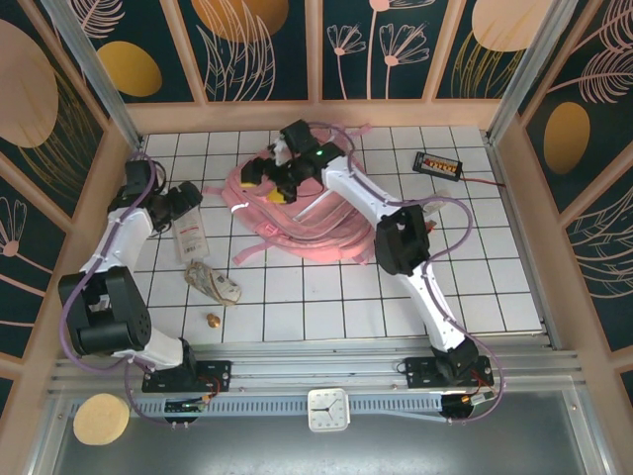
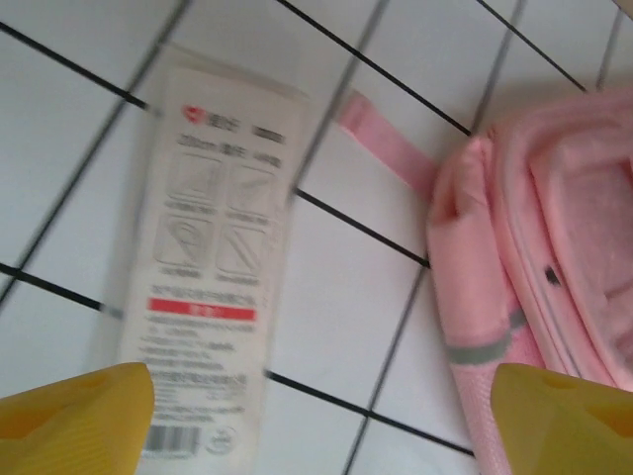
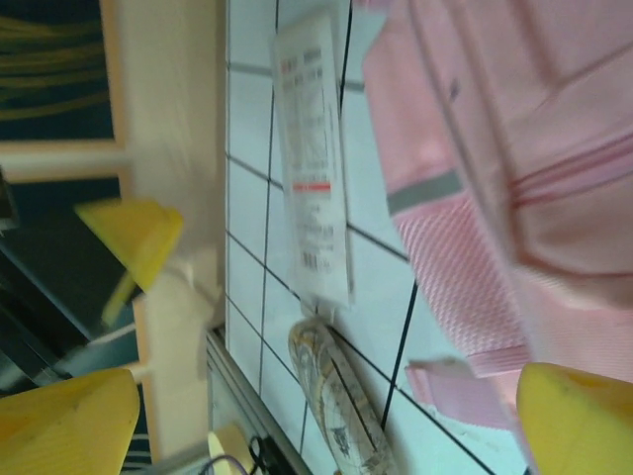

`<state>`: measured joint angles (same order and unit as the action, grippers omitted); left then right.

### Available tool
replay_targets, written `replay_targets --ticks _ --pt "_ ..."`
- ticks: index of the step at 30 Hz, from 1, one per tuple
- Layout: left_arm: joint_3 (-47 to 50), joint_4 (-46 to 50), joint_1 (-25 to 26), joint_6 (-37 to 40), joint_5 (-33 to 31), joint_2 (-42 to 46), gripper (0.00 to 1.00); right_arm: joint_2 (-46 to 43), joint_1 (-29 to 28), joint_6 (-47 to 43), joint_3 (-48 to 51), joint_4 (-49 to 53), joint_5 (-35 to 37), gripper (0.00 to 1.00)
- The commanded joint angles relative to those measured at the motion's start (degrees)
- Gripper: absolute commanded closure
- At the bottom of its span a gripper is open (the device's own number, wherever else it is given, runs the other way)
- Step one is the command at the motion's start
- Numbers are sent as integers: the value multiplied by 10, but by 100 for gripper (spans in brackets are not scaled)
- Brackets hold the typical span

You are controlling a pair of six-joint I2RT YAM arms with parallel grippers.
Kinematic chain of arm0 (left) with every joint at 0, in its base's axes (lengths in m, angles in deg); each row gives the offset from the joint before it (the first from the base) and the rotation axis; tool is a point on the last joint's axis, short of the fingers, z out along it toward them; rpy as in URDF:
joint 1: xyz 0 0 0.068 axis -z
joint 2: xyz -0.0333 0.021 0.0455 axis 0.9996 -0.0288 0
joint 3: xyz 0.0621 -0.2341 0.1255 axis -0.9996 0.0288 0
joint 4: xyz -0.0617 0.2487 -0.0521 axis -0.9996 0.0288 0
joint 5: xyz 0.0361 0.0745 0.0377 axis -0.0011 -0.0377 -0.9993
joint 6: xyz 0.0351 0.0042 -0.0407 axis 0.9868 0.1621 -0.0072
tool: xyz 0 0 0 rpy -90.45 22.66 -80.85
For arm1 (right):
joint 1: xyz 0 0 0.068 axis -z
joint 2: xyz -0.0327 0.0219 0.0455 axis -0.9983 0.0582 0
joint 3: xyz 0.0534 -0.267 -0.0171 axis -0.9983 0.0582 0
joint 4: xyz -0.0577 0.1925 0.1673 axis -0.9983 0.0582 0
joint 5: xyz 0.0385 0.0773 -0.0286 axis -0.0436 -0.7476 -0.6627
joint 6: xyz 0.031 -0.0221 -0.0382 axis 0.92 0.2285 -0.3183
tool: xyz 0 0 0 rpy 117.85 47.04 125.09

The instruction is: Pack the student bag

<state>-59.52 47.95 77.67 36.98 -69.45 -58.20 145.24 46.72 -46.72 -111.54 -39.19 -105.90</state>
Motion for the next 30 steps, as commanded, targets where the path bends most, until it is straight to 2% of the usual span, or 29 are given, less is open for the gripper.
replay_targets --ticks 1,4,8,14,20,24,27,29,30 --pt "16 4 -40 -6 26 -46 15 6 -20 -8 13 -39 -29 2" --pt "10 -2 -50 20 18 -87 16 9 -35 -11 11 -49 -35 2" --pt "24 -19 -51 33 47 -112 20 12 -53 -21 18 -48 -37 2" --pt "-1 23 -52 50 6 -173 21 -31 -48 -19 97 -90 -21 1" --pt "20 27 -52 66 -25 -205 31 -52 -28 -6 134 -117 -15 1" --pt "35 10 -48 65 -10 -224 50 -68 -24 5 166 -142 -13 1" --pt "46 -14 -30 64 24 -235 54 -71 -20 7 177 -146 -13 1" --pt "43 -20 -7 63 32 -244 67 -71 -19 7 178 -145 -13 1" --pt "43 -23 5 60 36 -247 79 -70 -19 8 177 -145 -14 1"
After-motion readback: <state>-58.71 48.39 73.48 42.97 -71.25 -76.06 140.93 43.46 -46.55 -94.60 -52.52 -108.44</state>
